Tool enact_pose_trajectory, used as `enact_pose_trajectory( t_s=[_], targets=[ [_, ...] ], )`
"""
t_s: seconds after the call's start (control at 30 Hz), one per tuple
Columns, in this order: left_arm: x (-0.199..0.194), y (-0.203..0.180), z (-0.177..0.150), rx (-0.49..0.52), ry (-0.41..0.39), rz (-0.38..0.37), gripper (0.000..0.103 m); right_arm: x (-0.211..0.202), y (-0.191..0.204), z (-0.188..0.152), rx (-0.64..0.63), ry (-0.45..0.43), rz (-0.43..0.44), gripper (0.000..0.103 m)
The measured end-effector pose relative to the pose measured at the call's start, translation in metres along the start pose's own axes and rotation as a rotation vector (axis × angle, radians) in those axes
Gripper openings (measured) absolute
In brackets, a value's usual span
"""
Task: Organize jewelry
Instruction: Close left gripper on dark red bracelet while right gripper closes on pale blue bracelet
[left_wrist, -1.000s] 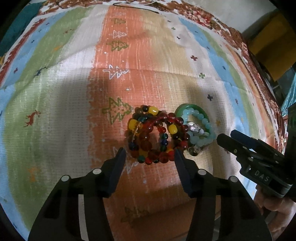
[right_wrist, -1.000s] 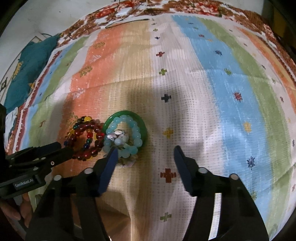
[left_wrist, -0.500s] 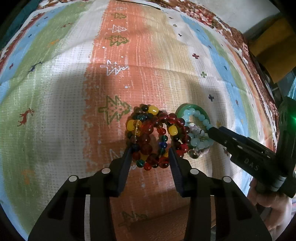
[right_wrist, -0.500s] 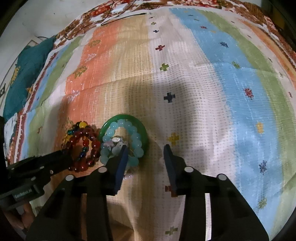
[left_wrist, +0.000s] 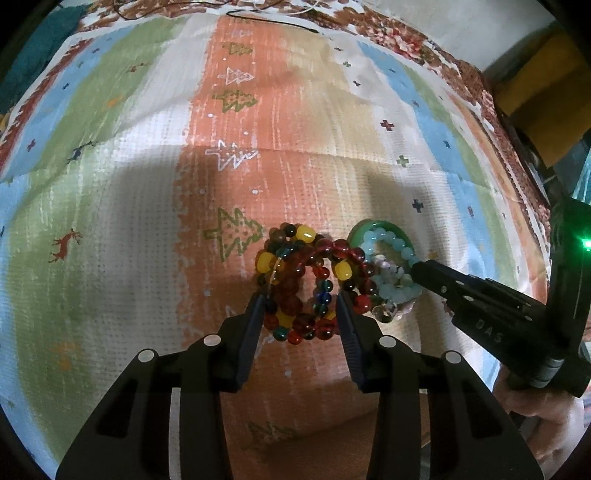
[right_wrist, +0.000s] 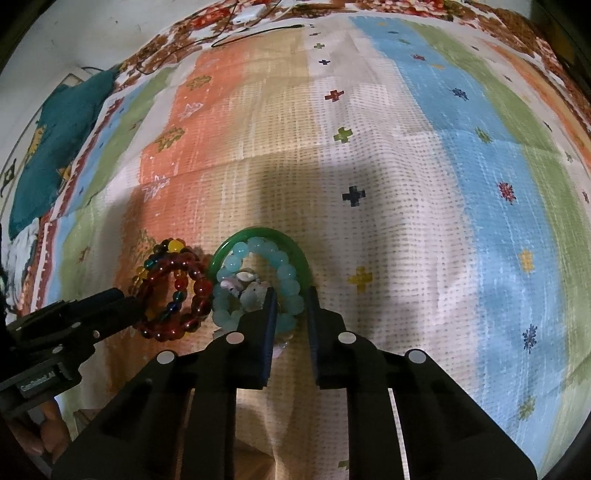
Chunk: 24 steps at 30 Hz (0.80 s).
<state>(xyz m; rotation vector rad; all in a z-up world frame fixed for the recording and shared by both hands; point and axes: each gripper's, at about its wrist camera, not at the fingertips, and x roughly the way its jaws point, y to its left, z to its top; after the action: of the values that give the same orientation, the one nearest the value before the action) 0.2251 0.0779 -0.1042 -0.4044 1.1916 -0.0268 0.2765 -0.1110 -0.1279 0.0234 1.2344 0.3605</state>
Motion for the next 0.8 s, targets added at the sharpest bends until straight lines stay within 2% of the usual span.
enact_pose_trajectory(
  t_s=[0.27,0.43,0.5,0.53,0.57,0.8],
  targets=[
    [0.006,-0.003,-0.003,-0.001,0.023,-0.021,0.04,-0.001,-0.001,0.0,-0.008,0.003,-0.005,0.012],
    [0.011,-0.002,-0.005,0.003,0.029,0.012,0.041,-0.002,0.001,-0.001,-0.021,0.006,-0.008,0.012],
    [0.016,0.001,-0.007,-0.008,0.047,-0.003,0.04,-0.003,0.001,-0.001,-0.023,0.006,-0.007,0.012],
    [0.018,0.002,-0.008,-0.008,0.05,-0.003,0.037,-0.003,0.001,-0.001,-0.023,0.006,-0.007,0.012],
    [0.018,0.002,-0.008,-0.008,0.048,0.008,0.026,-0.003,0.001,-0.001,-0.023,0.005,-0.007,0.012],
    [0.014,0.006,-0.006,-0.017,0.043,0.015,0.025,-0.005,0.001,-0.001,-0.027,0.0,-0.008,0.012]
  ],
)
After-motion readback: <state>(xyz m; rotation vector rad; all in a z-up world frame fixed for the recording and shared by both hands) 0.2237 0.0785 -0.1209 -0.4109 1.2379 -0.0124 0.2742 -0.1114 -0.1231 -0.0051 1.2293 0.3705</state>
